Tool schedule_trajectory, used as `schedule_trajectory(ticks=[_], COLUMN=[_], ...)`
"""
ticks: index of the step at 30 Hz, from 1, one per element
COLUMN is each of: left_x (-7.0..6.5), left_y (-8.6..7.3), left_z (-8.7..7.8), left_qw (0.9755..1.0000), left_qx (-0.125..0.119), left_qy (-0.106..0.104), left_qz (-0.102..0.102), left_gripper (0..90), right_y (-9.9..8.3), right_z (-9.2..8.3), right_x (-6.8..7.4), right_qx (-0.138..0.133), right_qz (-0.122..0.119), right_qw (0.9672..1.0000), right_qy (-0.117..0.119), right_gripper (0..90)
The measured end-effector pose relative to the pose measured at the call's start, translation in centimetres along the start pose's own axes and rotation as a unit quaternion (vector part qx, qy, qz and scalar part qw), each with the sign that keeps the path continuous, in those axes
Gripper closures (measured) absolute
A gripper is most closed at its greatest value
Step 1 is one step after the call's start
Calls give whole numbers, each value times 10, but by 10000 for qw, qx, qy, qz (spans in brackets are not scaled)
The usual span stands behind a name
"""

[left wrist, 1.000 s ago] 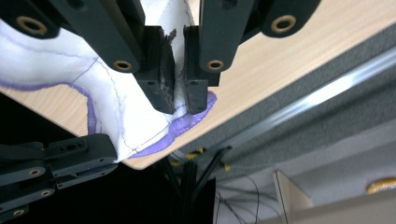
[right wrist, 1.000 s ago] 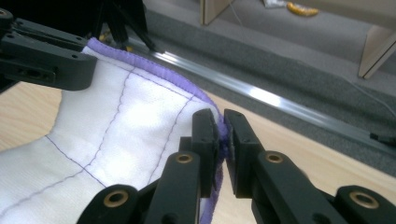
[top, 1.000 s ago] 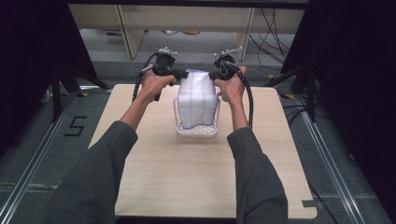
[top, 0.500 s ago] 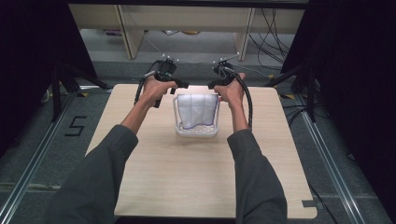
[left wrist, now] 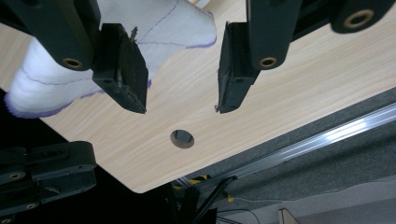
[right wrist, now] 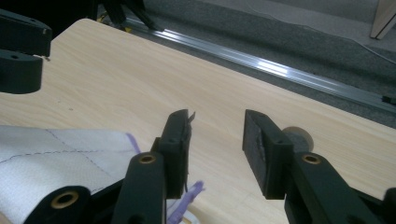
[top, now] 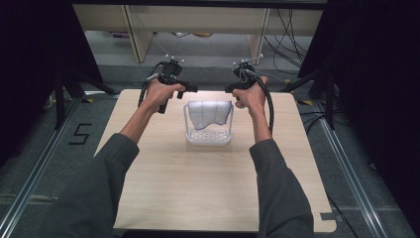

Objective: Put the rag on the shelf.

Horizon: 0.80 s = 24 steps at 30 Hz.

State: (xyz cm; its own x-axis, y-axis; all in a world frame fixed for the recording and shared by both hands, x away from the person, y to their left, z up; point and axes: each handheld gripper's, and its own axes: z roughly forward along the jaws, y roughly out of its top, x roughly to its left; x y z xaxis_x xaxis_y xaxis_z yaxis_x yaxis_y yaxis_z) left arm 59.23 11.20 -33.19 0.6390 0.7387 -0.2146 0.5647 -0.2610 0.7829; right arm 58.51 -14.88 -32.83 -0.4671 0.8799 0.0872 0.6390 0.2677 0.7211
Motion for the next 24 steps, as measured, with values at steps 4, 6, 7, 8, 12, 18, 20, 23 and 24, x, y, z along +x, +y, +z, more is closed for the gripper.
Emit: schedule_trajectory(ticks=[4, 6, 7, 8, 12, 18, 20, 23, 24], left_x=[2, 4, 4, 4, 4, 7, 10, 10, 9], left_y=[-3, -6, -6, -7, -8, -17, -20, -22, -25], left_z=[-4, -8, -8, -11, -17, -32, -36, -40, -43], left_qw=[10000, 10000, 10000, 9999, 9999, 9995, 9996, 9997, 9996], left_qx=[86, 46, 46, 34, 50, -106, -89, -68, -75], left_qy=[6, 41, 41, 78, 65, -78, -58, 3, -43], left_qz=[27, -51, -51, -75, -99, -280, -245, -224, -252], left_gripper=[483, 454, 445, 434, 413, 398, 395, 384, 382], right_y=[-1, -1, -1, -1, -1, -6, -8, -10, -11], right_z=[-5, -10, -10, -12, -14, -19, -22, -24, -27], right_x=[-1, 1, 1, 1, 2, 1, 1, 0, 1], right_qx=[-59, -55, -55, -60, -108, -203, -208, -270, -193], right_qz=[-117, -67, -67, -31, -36, -61, 38, 32, 65], right_qw=[9999, 10000, 10000, 10000, 9999, 9998, 9997, 9995, 9997], right_qy=[11, 23, 23, 65, 60, 57, 84, 151, 162], right_gripper=[592, 578, 578, 572, 550, 526, 521, 488, 485])
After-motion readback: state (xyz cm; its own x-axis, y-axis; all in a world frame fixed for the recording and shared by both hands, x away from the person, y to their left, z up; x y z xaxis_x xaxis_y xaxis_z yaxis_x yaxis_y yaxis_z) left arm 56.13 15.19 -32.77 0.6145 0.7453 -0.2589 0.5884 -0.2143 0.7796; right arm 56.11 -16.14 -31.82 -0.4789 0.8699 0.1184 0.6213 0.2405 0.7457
